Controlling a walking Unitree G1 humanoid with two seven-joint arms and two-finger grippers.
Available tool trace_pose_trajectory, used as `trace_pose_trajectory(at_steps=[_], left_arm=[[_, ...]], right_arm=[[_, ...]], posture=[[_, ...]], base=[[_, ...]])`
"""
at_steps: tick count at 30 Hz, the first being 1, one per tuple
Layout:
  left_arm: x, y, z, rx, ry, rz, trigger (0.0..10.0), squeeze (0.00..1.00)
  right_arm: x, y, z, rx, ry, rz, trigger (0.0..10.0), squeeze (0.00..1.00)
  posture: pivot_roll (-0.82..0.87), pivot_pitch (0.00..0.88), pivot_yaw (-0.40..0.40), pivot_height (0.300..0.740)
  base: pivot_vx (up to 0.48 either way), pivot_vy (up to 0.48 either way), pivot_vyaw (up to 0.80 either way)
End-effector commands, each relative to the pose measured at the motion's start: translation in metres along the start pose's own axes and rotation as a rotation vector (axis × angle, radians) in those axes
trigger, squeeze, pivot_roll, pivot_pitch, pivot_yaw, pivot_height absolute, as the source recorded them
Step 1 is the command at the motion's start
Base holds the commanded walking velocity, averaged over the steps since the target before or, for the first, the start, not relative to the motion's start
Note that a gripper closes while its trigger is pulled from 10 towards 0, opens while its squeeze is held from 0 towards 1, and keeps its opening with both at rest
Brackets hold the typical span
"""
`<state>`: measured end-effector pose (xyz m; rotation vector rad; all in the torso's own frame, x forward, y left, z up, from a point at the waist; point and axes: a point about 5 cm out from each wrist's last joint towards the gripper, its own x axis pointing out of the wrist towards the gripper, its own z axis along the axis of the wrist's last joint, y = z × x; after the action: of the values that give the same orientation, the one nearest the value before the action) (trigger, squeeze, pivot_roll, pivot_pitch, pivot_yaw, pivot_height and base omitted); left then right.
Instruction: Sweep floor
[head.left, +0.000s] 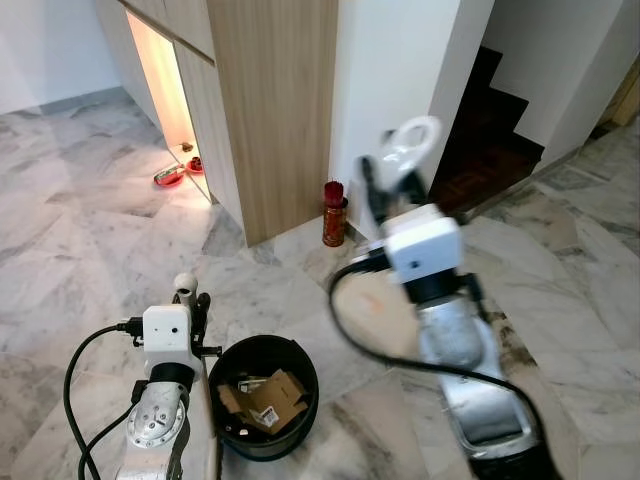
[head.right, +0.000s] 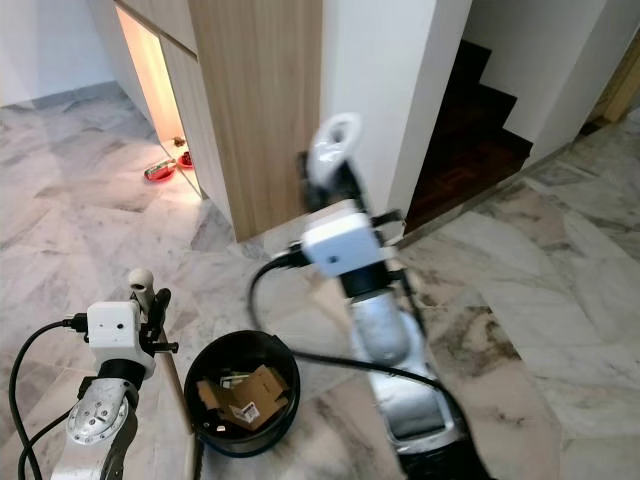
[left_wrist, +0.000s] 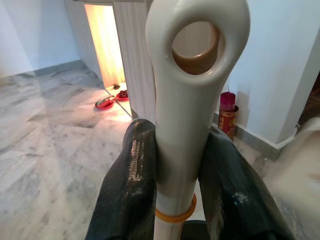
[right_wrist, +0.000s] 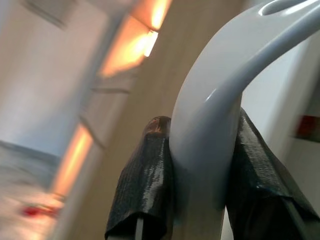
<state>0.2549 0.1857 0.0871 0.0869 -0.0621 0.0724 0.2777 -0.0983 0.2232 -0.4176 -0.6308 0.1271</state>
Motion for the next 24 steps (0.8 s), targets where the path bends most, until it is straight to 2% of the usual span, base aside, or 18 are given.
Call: trace_pose_trajectory(at_steps=[1,4,6,9,17,18,20,21,24], left_arm=[[0.005,-0.007,0.008,-0.025,-0.050,-0.028,10.0,0.00],[0.005,-0.007,0.008,-0.025,-0.050,-0.028,10.0,0.00],[0.005,-0.006,0.008,-0.025,-0.049,-0.027,10.0,0.00],[0.006,0.002,0.009,-0.018,-0.052,-0.006,10.0,0.00],[0.007,0.014,0.009,-0.035,-0.046,0.025,10.0,0.00],[0.005,0.016,0.007,-0.036,-0.039,0.030,10.0,0.00],[0.004,0.017,0.005,-0.034,-0.033,0.031,10.0,0.00],[0.003,0.017,0.004,-0.033,-0.029,0.026,10.0,0.00],[0.001,0.016,0.003,-0.034,-0.025,0.020,10.0,0.00]], right_arm=[[0.000,-0.007,-0.001,-0.035,0.001,-0.040,10.0,0.00],[-0.015,-0.019,-0.019,-0.020,0.086,-0.107,10.0,0.00],[-0.018,-0.022,-0.022,-0.016,0.099,-0.118,10.0,0.00],[-0.035,-0.037,-0.040,-0.040,0.180,-0.201,10.0,0.00],[-0.061,-0.051,-0.070,-0.035,0.311,-0.291,10.0,0.00],[-0.071,-0.054,-0.080,-0.027,0.362,-0.326,10.0,0.00],[-0.081,-0.057,-0.089,-0.003,0.414,-0.368,10.0,0.00],[-0.089,-0.061,-0.097,0.041,0.464,-0.426,10.0,0.00],[-0.099,-0.065,-0.106,0.077,0.512,-0.483,10.0,0.00]], posture=[[0.04,0.000,-0.011,0.740],[0.03,0.000,-0.008,0.740],[0.03,0.000,-0.007,0.740],[0.02,0.000,-0.004,0.740],[0.02,0.000,-0.002,0.740],[0.02,0.000,-0.001,0.740],[0.02,0.000,0.000,0.740],[0.02,0.000,0.000,0.740],[0.02,0.000,0.001,0.740]], base=[[0.000,0.000,0.00],[0.000,0.000,0.00],[0.000,0.000,0.00],[0.000,0.000,0.00],[0.000,0.000,0.00],[0.000,0.000,0.00],[0.000,0.000,0.00],[0.000,0.000,0.00],[0.000,0.000,0.00]])
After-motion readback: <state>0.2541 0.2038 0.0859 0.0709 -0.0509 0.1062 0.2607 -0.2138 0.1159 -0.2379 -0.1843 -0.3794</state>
